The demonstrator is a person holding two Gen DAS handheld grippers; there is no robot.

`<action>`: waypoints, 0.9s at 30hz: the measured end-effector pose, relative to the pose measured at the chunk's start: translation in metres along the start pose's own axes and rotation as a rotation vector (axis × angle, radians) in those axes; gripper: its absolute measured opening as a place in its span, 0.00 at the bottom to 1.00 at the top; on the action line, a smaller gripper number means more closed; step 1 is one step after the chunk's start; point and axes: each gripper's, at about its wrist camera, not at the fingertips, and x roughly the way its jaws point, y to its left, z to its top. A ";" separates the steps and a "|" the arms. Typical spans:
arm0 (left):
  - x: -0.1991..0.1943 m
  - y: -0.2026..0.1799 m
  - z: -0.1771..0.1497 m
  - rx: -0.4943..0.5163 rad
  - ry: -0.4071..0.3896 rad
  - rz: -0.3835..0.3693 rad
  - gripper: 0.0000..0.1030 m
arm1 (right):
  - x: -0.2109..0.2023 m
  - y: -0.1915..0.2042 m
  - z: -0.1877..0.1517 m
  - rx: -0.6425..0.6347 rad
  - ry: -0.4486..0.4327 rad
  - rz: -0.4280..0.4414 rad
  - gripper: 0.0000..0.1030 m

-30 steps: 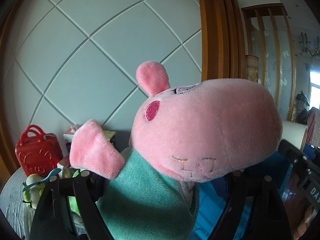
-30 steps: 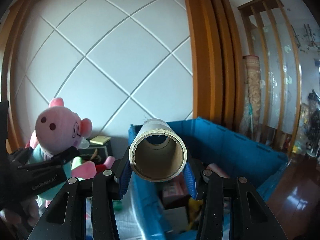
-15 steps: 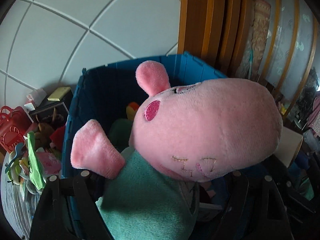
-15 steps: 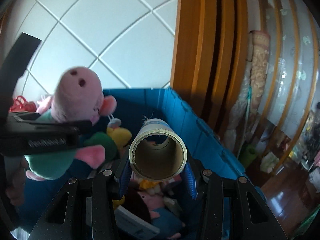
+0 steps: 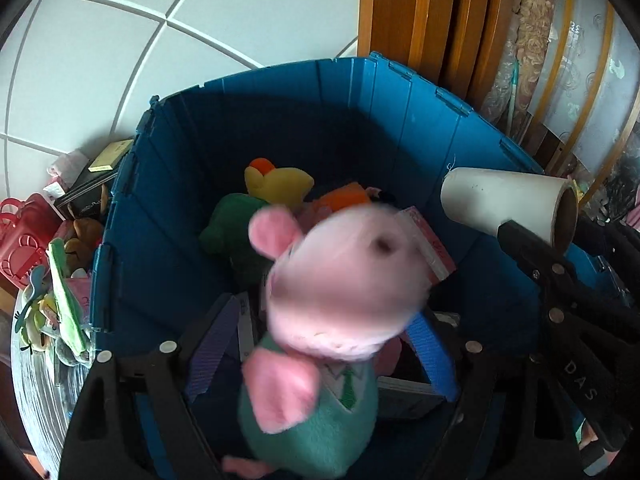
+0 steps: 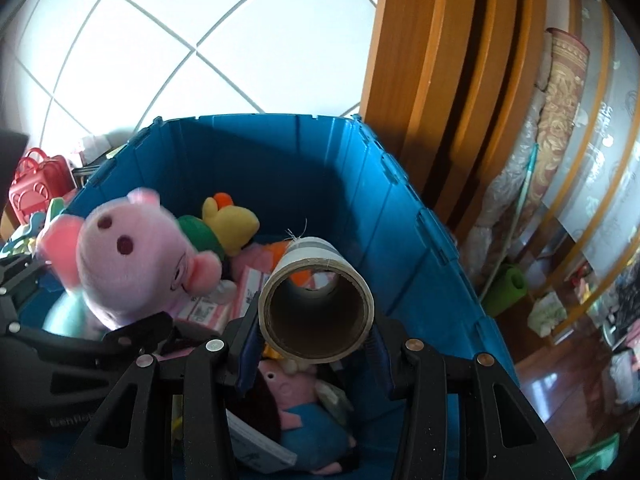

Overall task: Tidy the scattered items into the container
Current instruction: 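Lower the pig plush and tube into the crate and open both tools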

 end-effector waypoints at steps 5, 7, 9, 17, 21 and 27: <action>-0.009 0.004 0.004 -0.019 -0.027 0.020 0.85 | -0.003 -0.001 0.012 -0.011 -0.022 0.007 0.44; -0.010 0.004 0.002 -0.021 -0.029 0.028 0.85 | -0.005 -0.001 0.015 -0.015 -0.027 0.012 0.44; -0.011 0.004 0.000 -0.022 -0.034 0.036 0.85 | -0.005 -0.002 0.018 -0.016 -0.034 0.019 0.44; -0.010 0.006 -0.007 -0.040 -0.043 0.062 0.91 | -0.001 0.001 0.021 -0.018 -0.040 0.061 0.45; -0.009 0.004 -0.009 -0.045 -0.040 0.061 0.93 | -0.004 -0.004 0.018 -0.009 -0.050 0.051 0.46; -0.015 0.003 -0.018 -0.051 -0.049 0.040 1.00 | -0.015 -0.012 0.006 0.013 -0.058 0.033 0.72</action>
